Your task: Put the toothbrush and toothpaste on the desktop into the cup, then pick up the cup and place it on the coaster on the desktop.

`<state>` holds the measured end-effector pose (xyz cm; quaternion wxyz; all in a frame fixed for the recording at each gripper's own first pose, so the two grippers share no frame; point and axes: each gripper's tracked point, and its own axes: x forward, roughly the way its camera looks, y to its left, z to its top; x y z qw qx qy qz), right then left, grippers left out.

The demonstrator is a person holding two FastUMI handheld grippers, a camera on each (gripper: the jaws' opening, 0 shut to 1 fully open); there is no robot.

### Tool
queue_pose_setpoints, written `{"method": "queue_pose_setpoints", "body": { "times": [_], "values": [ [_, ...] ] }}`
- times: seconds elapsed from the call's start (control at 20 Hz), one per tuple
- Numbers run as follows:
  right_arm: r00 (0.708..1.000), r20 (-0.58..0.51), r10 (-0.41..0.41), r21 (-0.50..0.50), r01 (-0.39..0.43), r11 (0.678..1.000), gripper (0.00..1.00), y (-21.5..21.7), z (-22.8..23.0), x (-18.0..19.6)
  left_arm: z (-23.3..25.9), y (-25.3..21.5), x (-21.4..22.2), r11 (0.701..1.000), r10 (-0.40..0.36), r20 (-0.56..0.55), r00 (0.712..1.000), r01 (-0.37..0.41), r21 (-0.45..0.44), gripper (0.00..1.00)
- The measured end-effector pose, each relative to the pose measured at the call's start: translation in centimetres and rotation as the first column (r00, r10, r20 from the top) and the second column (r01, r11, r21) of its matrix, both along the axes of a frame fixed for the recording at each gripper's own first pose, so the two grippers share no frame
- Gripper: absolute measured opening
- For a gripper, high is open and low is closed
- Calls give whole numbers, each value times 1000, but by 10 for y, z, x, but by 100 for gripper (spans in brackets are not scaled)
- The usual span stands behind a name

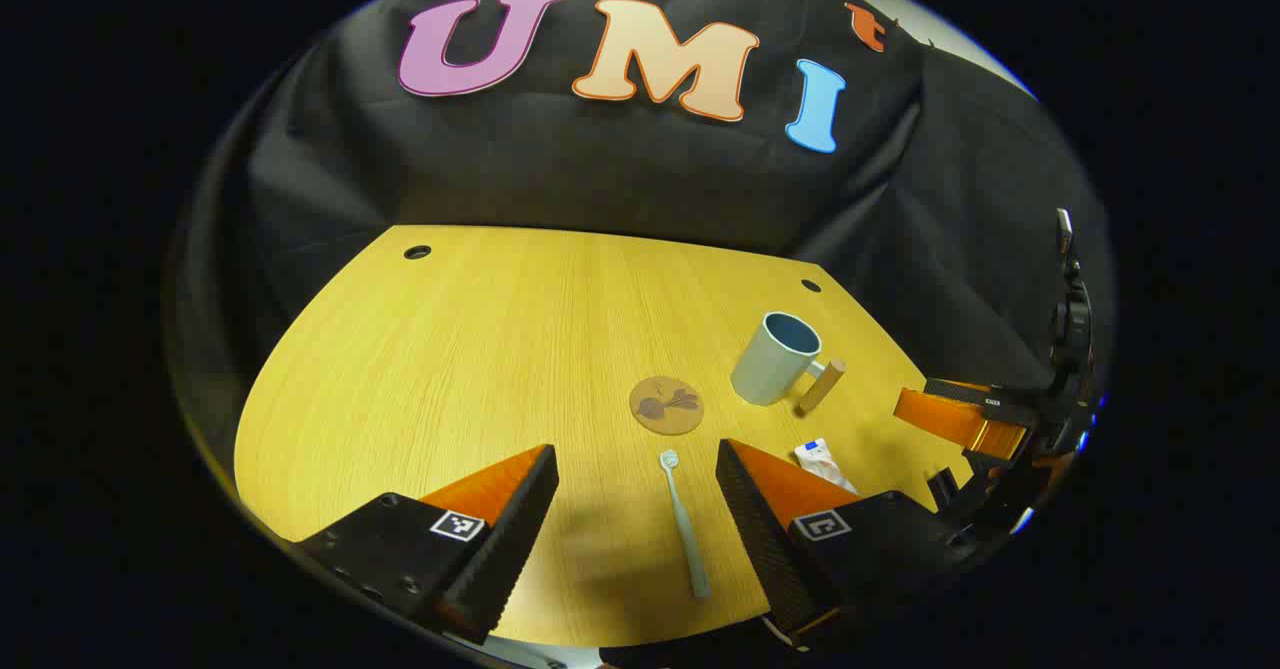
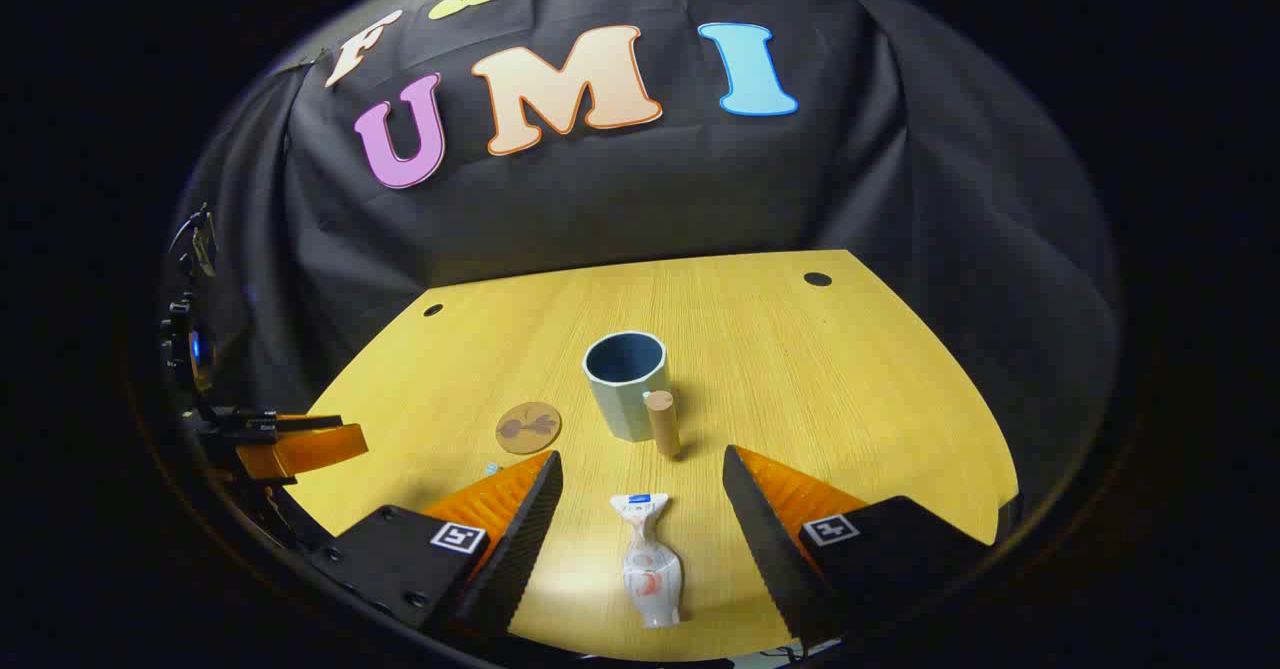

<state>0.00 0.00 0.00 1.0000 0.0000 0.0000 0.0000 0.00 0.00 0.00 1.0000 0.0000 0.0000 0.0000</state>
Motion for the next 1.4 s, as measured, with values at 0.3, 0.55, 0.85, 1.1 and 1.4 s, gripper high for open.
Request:
{"method": "queue_pose_setpoints", "body": {
  "times": [0.3, 0.55, 0.85, 1.1, 1.4],
  "values": [
    [999, -35, 14, -38, -15, 999, 99, 0, -7, 0, 1, 0, -3, 1000, -1, -4, 1000, 1, 5, 95],
    [999, -43, 6, -49, -8, 999, 99, -2, -10, -1, -4, 1, -1, 1000, 7, -28, 1000, -7, 1, 95],
    [997, -71, -3, -71, -2, 998, 96, -6, -20, -6, -6, -1, -3, 1000, -6, -47, 999, 7, 24, 95],
    [988, -157, -9, -138, -13, 990, 96, -6, -42, -3, -9, 0, -6, 999, -9, -70, 998, 12, 43, 95],
    [951, -307, -20, -192, -42, 980, 95, -4, -76, 12, -25, 12, -13, 999, 22, -108, 994, -19, 26, 95]
  ]
}}
